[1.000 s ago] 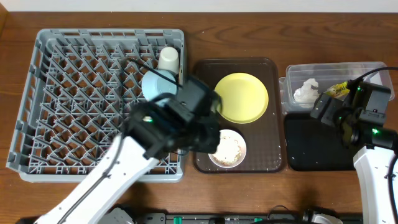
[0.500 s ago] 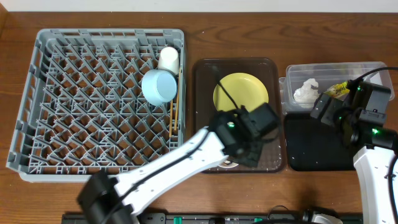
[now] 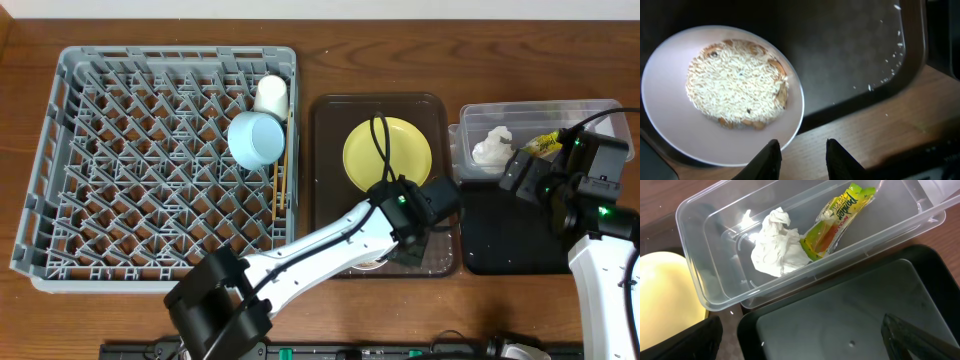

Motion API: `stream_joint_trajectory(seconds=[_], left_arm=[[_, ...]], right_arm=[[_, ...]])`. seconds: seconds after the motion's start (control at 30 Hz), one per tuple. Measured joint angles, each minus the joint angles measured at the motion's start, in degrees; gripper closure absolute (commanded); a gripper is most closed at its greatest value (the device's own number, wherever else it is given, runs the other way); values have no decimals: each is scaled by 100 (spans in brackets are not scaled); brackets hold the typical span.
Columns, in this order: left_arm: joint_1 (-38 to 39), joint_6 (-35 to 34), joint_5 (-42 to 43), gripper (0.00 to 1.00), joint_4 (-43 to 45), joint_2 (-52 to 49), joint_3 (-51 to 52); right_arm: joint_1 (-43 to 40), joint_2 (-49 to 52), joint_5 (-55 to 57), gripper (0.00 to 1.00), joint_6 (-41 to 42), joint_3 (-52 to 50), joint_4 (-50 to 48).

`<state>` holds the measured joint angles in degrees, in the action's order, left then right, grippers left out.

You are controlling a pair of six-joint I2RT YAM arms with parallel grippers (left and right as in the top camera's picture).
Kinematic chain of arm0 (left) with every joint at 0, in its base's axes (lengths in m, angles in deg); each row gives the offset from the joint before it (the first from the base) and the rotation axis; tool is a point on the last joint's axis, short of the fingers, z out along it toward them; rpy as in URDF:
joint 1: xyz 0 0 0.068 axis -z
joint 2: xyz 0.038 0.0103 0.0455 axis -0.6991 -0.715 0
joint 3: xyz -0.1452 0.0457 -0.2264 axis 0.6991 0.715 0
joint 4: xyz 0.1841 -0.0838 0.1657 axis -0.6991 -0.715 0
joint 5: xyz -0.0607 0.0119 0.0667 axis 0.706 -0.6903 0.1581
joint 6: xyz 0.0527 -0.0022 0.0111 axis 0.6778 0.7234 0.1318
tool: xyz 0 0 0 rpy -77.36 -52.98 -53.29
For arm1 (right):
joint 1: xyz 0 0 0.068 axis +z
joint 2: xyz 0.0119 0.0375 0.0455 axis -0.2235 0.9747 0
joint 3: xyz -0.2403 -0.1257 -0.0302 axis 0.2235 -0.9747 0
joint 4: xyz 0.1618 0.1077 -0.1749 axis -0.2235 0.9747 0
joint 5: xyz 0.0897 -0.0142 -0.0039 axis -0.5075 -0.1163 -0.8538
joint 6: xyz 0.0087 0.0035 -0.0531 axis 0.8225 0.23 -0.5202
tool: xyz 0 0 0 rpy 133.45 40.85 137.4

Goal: Sort waste into correct bins and load items into the dishwasher rack
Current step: 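Move the left gripper to the tray and grasp the white rice bowl rim, then lift the rice bowl with the left gripper and carry it over the rack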

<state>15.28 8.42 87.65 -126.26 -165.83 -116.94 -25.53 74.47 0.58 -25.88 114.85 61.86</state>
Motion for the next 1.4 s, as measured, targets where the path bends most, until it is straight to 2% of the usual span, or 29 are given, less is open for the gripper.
stream_joint_trajectory(seconds=[0.53, 1.4], left_arm=[[129, 2, -129, 67, 369, -286, 0], [225, 2, -535, 68, 424, -758, 42]], right_arm=[[0, 0, 0, 1, -2, 0, 0], [0, 0, -2, 1, 0, 0, 0]])
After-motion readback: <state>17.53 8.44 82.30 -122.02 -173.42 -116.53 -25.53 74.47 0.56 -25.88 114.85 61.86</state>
